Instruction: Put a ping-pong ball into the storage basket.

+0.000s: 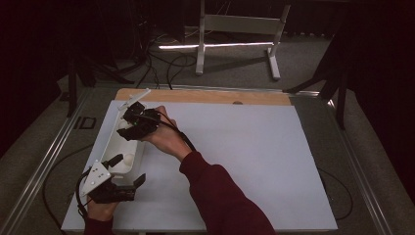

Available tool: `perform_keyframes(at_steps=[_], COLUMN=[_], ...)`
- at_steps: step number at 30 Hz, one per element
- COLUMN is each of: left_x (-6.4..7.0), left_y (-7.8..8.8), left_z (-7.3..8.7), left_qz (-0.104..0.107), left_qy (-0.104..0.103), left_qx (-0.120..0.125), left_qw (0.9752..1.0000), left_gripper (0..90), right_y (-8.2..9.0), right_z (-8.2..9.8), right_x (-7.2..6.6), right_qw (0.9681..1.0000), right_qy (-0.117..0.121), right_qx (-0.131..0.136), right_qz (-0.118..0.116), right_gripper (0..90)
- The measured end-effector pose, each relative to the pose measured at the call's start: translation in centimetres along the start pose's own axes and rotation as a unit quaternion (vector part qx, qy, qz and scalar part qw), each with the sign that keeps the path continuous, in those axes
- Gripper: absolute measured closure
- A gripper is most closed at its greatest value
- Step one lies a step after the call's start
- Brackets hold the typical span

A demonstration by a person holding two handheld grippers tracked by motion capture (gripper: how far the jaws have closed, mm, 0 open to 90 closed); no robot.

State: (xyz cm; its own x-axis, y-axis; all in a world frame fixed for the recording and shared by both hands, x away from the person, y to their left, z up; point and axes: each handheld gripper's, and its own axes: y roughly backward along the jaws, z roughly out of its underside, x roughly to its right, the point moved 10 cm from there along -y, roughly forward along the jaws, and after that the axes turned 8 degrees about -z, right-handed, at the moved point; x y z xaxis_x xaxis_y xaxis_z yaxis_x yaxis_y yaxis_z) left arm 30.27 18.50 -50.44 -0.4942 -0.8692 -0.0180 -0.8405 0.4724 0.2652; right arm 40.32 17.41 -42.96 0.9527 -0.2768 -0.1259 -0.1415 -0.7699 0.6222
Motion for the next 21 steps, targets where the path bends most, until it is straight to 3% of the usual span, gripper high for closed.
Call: perform_keyframes(at_steps=[14,16,19,21], left_x=[-0.1,-0.2,-0.2,-0.1], left_y=[0.1,0.2,0.1,0.1], left_z=[0.0,0.0,0.0,0.0], left_qz=[0.0,-0.002,-0.002,-0.002], left_qy=[0.003,0.001,0.002,0.001], left_qx=[0.002,0.002,0.002,0.003], left_qw=[1.0,1.0,1.0,1.0], left_gripper=[0.3,0.3,0.3,0.3], right_y=[-1.7,-1.8,-1.6,-1.4], right_z=[-1.1,-1.2,-1.0,-0.8], right_x=[0.0,-0.1,0.2,0.3], right_qw=[0.9998,0.9993,0.9996,0.9995], right_qy=[-0.015,-0.026,-0.027,-0.03], right_qx=[0.004,0.009,0.002,0.001], right_qz=[-0.012,-0.023,-0.009,-0.006], right_gripper=[49.1,31.6,18.1,15.0])
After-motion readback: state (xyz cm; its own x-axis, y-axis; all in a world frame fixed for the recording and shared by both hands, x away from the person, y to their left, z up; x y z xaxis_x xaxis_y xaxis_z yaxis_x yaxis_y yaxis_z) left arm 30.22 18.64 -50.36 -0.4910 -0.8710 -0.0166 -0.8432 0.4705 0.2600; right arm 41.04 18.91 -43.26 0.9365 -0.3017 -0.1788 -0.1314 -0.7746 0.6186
